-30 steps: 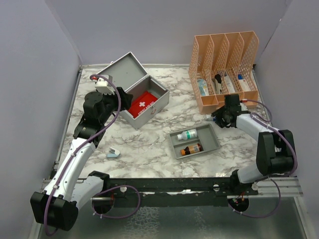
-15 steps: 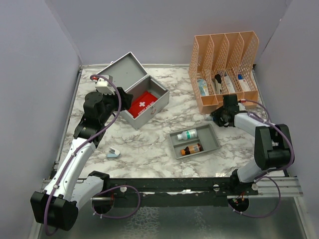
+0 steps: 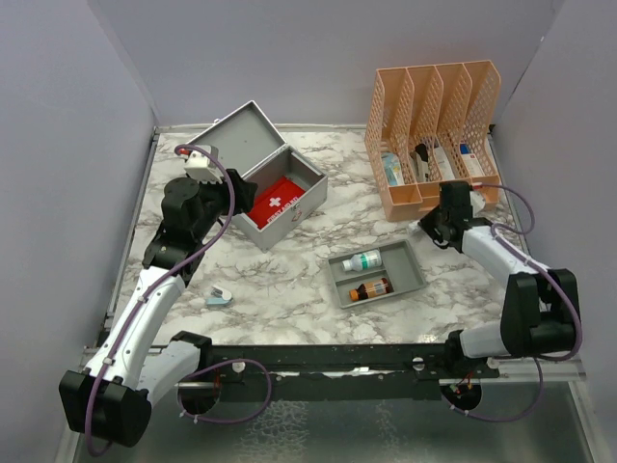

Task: Organize the medicine kit

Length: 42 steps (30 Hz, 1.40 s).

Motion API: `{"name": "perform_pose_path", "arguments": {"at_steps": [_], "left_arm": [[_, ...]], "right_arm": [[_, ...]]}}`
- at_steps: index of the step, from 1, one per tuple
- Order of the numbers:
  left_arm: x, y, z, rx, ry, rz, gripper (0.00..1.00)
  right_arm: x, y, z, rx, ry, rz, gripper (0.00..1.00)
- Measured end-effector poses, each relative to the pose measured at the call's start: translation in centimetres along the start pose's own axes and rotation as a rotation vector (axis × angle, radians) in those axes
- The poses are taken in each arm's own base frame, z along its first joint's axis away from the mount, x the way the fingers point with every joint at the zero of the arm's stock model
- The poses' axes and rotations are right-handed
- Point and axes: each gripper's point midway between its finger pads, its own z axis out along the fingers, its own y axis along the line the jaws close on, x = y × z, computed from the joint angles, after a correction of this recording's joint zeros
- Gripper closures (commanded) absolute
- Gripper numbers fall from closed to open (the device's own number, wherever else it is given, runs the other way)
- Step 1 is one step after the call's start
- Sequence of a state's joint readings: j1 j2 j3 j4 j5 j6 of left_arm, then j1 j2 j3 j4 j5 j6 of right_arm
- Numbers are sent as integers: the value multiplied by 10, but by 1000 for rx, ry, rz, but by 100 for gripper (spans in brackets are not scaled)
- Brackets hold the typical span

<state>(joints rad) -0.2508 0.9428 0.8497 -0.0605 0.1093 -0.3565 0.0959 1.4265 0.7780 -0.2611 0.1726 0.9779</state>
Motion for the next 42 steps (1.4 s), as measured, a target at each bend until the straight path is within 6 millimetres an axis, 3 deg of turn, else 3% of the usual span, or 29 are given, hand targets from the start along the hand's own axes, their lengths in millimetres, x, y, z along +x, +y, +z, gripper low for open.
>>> {"name": "perform_pose_path", "arguments": {"at_steps": [10,15,26,36,42], "left_arm": [[1,-3,1,17,3,0,35],[4,-13,2,71,14,1,35],[15,-51,1,301,52,-8,35],[13,-64,-3,369,50,-3,35],[14,-67,-3,378,50,0,35]], "right_arm": [[-12,9,-43,-74,30,-326,91],[-4,6,-63,-100,78,-452,91],[42,-16,-88,-9,236,-652,92],[89,-29,-92,81,348,-838,93],[109,-27,-89,95,395,-918,81]]}}
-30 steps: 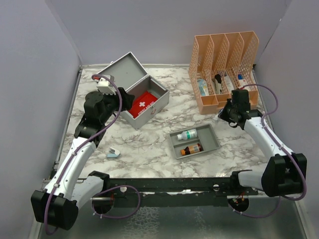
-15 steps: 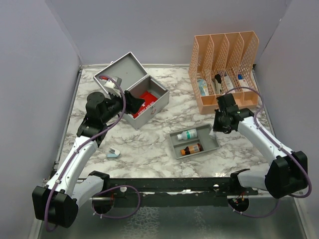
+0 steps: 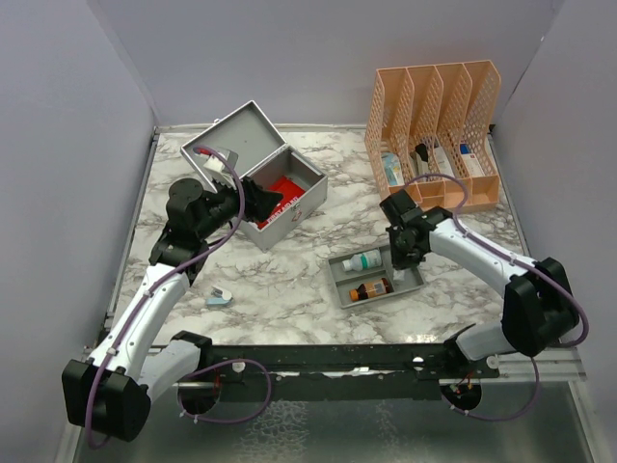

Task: Organize the medicine kit

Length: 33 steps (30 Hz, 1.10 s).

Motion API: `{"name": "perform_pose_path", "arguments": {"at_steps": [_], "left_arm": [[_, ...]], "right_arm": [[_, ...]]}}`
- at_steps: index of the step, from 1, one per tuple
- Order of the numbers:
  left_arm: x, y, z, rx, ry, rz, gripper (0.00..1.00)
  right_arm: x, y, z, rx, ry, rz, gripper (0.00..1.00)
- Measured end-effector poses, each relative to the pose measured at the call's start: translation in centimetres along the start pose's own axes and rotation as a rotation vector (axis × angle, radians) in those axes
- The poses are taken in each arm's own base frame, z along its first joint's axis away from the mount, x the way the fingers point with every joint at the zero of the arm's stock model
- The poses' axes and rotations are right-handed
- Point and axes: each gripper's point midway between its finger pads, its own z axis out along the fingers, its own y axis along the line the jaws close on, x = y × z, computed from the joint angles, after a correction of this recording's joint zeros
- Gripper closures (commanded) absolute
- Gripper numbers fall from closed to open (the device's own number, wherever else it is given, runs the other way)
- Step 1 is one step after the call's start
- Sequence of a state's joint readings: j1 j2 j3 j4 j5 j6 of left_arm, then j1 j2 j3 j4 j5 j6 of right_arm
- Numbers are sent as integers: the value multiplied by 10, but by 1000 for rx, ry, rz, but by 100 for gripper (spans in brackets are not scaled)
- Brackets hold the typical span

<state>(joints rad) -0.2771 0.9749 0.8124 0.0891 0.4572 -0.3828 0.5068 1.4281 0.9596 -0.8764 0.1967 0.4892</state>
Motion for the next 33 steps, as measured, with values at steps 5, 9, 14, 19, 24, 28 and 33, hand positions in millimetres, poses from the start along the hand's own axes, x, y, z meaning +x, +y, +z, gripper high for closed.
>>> {"name": "perform_pose_path", "arguments": {"at_steps": [5,9,14,19,24,28,33], "left_arm": [[1,0,0,0,1,0,35],[1,-1,0,2,2,0,35],[4,-9,1,38,16,16,35],[17,-31,5,139,55,72,35],[45,-62,14,247,130,110,36],[80,-90,24,327,229,126,40],[125,-111,43,353,379,184,47]], "right_arm": [[-1,10,0,-2,10,-41,62],[-4,12,-3,29,0,-65,60],[-10,10,-7,56,-29,-56,63],[-23,16,-16,14,-110,1,63],[-36,16,-26,-49,-258,90,63],[-47,6,-21,-56,-305,200,63],[-54,-31,1,-45,-316,368,64]]}}
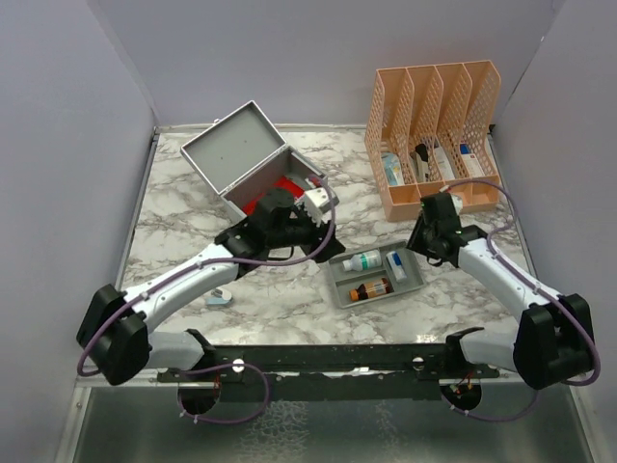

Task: Organize the medicine kit

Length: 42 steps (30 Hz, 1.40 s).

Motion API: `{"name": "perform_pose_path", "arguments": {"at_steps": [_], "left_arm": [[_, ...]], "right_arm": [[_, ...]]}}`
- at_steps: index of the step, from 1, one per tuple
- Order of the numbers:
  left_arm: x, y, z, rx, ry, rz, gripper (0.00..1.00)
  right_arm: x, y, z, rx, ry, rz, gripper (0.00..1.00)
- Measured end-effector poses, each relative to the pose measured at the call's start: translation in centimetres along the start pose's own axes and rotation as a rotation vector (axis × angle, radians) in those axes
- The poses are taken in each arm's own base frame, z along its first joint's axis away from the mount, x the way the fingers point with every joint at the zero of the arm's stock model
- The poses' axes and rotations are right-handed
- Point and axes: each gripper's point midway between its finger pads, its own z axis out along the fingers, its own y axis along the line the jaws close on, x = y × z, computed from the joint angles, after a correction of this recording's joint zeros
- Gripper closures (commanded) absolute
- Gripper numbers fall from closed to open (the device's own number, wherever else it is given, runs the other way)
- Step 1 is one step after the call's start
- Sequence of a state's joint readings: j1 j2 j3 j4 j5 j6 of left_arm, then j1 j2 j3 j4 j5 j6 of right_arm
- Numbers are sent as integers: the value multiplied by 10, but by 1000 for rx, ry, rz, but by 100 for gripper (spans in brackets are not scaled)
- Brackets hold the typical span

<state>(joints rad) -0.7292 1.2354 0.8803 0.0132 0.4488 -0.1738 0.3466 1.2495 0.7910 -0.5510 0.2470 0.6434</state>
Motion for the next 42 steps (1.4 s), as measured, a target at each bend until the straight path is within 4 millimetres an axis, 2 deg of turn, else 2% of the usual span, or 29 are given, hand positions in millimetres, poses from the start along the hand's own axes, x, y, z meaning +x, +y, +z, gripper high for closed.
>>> {"name": "perform_pose_path", "arguments": {"at_steps": [4,9,14,18,19,20,22,25,30,35,42], "left_arm": [[7,-9,32,-16,109,69,54],[21,-8,67,-74,234,136,54],[50,-6,90,-137,366,196,53],[82,-10,102,-149,470,217,54],[83,-10,102,-152,474,218,55],[96,-12,103,-146,513,221,57],[107,-15,104,-140,546,223,63],[119,-14,106,-141,587,222,65],[118,-9,114,-163,592,223,65],[113,-9,121,-170,580,218,70],[125,-6,127,-173,609,204,71]], "right_arm": [[5,-37,13,40,18,123,64],[3,-54,14,34,6,222,64],[-2,-73,13,33,-16,321,64],[1,-70,14,10,-2,339,64],[2,-69,14,5,2,342,64],[3,-68,15,-1,7,344,64],[6,-67,15,-5,16,347,64],[10,-67,16,-11,28,356,65],[11,-66,16,-16,34,358,65],[11,-67,16,-13,34,368,65],[6,-66,12,-18,29,370,65]]}}
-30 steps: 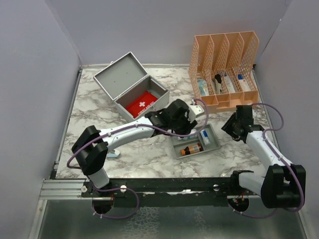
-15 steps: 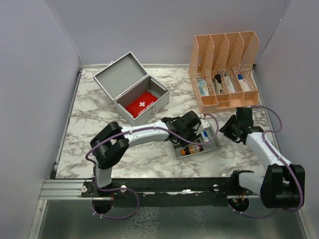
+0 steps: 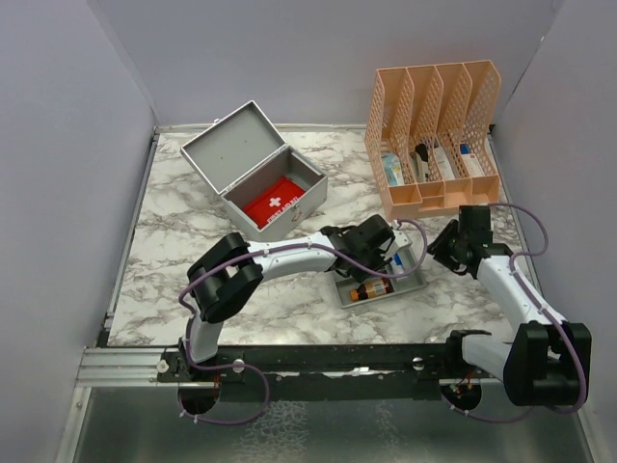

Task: Organize the medicine kit

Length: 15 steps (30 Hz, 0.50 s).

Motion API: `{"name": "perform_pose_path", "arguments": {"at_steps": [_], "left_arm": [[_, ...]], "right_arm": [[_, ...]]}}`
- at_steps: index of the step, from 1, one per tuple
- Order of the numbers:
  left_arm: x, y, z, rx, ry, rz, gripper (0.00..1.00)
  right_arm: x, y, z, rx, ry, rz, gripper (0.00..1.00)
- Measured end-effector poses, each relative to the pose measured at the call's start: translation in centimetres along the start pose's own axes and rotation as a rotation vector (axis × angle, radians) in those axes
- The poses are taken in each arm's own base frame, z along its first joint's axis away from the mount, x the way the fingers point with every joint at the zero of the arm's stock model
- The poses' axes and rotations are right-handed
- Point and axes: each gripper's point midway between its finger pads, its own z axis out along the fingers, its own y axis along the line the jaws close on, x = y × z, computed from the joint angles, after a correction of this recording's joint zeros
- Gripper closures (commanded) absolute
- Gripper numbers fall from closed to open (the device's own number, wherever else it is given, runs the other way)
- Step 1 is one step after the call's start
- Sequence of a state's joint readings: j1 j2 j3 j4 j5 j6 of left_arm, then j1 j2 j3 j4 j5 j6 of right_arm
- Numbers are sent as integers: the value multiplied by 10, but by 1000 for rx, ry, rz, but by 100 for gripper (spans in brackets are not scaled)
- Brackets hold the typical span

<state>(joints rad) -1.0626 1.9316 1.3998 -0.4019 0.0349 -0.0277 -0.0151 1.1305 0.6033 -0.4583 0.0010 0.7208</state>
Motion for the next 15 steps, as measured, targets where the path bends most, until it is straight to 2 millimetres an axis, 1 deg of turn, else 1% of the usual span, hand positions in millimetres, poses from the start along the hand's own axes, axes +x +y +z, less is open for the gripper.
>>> {"name": "perform_pose_path", "arguments": {"at_steps": [3,7,9,11,15], "left_arm": [[4,0,5,1,15,-5,74],[9,0,10,0,31,-8,75],[9,0,12,0,35,-8,76],[6,0,14,0,33,-8,76],[3,0,18,2,36,3,76]], "right_arm": [[-8,7,-6,-19,-19,0,65],[-19,18,-14,-53,-48,0,65],[-23,22,-18,-64,-60,0,65],[-26,24,-20,-71,-67,-1,65],[-23,22,-20,-65,-58,-1,65]]}}
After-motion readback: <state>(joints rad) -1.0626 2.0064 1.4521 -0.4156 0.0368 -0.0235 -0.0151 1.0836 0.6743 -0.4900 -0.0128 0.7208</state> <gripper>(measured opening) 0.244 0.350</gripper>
